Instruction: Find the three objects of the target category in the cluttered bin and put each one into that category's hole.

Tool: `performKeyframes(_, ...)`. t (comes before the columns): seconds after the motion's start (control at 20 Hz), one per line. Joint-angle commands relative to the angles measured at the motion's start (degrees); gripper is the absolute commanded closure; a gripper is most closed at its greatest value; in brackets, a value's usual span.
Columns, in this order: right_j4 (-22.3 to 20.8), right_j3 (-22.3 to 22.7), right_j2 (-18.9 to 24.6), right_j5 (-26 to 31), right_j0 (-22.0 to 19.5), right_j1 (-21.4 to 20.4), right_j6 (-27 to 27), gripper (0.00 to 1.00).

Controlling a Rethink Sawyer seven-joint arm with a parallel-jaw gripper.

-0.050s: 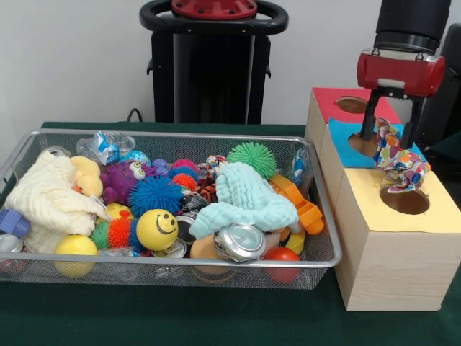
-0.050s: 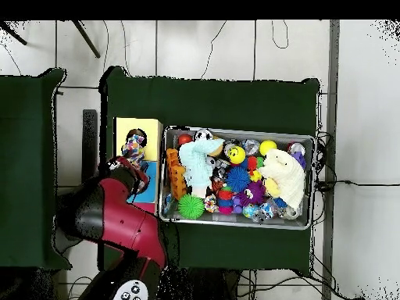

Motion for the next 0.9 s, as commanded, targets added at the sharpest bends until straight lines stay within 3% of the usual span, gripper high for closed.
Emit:
performKeyframes(0.05,-0.5,-3.5,-0.6,8.7,0.7,1.6,9.3,0.0)
performKeyframes(0.2,0.0,-4.3,-2.9,10.0,2.3,2.7,10.5,0.0)
performKeyframes(0.25,-0.1,-4.1,-2.3,10.0,1.9,2.4,10.6,1.0)
performKeyframes(0.9,-0.7,-3.3,-0.8,9.6,1.4,1.3,10.2,1.0)
